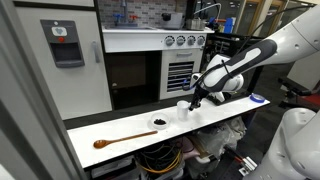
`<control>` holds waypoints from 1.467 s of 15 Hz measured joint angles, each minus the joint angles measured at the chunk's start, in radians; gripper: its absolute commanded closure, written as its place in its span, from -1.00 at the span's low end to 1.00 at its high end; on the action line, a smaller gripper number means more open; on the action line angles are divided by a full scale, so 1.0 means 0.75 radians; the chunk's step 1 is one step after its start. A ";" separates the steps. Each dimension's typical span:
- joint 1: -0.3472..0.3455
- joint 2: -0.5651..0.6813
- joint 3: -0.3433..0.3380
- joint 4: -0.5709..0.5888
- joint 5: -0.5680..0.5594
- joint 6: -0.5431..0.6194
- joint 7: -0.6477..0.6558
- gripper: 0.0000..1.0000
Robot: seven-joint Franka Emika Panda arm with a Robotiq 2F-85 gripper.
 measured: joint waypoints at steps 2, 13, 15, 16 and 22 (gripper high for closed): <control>-0.002 0.032 0.009 0.000 0.015 0.009 -0.001 0.95; 0.063 0.152 -0.007 0.000 0.115 0.204 -0.054 0.95; 0.106 0.163 -0.029 0.000 0.184 0.206 -0.101 0.95; 0.126 0.166 -0.038 0.000 0.214 0.206 -0.121 0.95; 0.166 0.189 -0.054 0.000 0.286 0.209 -0.151 0.02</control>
